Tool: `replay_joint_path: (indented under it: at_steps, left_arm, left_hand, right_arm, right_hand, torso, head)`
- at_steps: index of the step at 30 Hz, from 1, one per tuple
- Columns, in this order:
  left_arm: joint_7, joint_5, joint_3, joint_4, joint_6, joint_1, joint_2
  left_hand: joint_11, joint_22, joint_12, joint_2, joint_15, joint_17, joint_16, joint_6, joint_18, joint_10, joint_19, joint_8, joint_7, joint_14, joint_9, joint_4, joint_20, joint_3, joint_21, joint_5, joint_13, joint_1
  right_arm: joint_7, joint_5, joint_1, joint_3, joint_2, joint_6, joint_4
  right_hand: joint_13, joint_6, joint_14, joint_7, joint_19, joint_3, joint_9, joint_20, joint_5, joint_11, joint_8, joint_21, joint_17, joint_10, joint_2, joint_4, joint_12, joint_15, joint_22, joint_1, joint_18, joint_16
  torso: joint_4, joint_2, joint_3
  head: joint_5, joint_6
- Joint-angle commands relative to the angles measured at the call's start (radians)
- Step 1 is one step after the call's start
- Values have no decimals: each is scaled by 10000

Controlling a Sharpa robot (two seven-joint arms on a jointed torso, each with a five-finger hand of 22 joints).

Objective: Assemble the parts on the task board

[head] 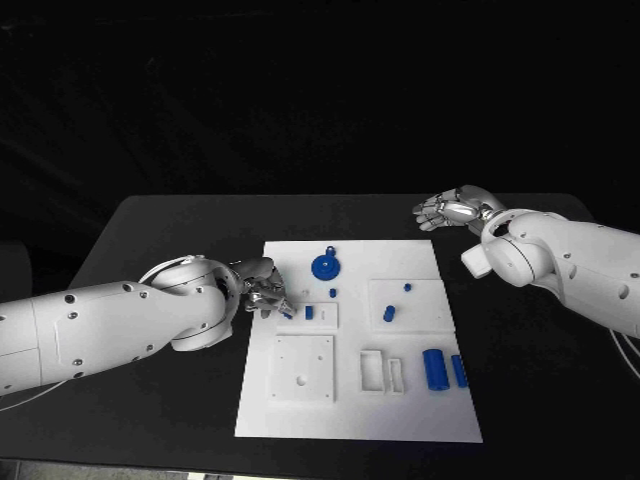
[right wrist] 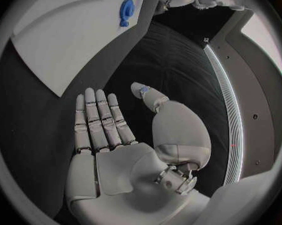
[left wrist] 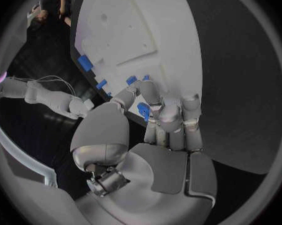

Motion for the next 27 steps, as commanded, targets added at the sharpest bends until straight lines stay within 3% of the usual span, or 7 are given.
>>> replay_joint_path:
  at_steps: [1,7,12,20,24,27]
  left_arm:
    - [319,150,2,141,-932,-28,-89]
    - [500,387,-7,360,-1606,-143,-274]
    - [692,387,-14,419,-2302,-285,-384]
    - [870,22,-20,436,-2703,-425,-346]
    - [924,-451,-21,433,-2974,-696,-271]
    - [901,-465,-21,426,-2925,-750,-245]
  left_hand:
    - [-48,172,43,401,-76,13,39,344,-60,47,15,31,-180,16,25,-77,-1059,-7,65,66,18,278]
    - [-64,170,87,427,-91,30,77,370,-55,41,36,41,-192,16,30,-112,-1062,0,90,184,46,243]
    - [-72,167,125,419,-100,41,107,390,-50,38,49,51,-201,17,34,-130,-1064,8,106,283,68,212]
    - [-79,166,155,409,-108,51,130,405,-43,39,69,59,-208,19,38,-140,-1069,21,124,337,86,204]
    - [-80,164,167,430,-111,53,138,405,-42,33,79,58,-207,17,38,-118,-1069,22,133,348,93,173]
    - [-83,165,176,428,-113,56,146,411,-40,34,85,62,-211,18,40,-119,-1070,28,139,361,98,171]
  right_arm:
    - [107,10,-4,5,-21,121,7]
    - [103,10,-5,5,-54,119,15]
    - [96,10,-5,5,-97,74,32]
    - [90,10,-5,5,-105,68,25]
    - [90,10,-5,5,-107,73,37]
    - [89,10,-5,5,-113,76,22]
  right_hand:
    - [-10,-77,-71,215,-22,-32,-12,44,52,62,59,-52,-11,18,10,-23,-46,-24,16,-70,203,30]
    - [-10,-78,-71,215,-22,-34,-13,44,52,62,61,-53,-13,18,9,-23,-47,-24,17,-72,203,31]
    - [-10,-78,-72,215,-21,-34,-14,45,53,62,62,-54,-14,19,10,-23,-48,-24,18,-73,204,32]
    - [-9,-77,-73,214,-21,-34,-16,45,55,61,65,-56,-17,19,8,-24,-49,-24,21,-73,206,34]
    - [-9,-76,-73,214,-20,-34,-16,46,57,61,67,-56,-18,20,9,-24,-49,-24,22,-74,207,35]
    - [-9,-76,-73,214,-20,-34,-17,46,57,61,68,-57,-20,21,9,-23,-49,-25,23,-74,207,36]
  torso:
    - [-3,-2,0]
    - [5,-7,4]
    - [29,-23,20]
    - [18,-34,19]
    - [19,-39,32]
    - [12,-32,22]
  head:
    - [-8,1]
    - [-4,-32]
    - [81,-12]
    - [83,-30]
    - [111,-23]
    - [81,-43]
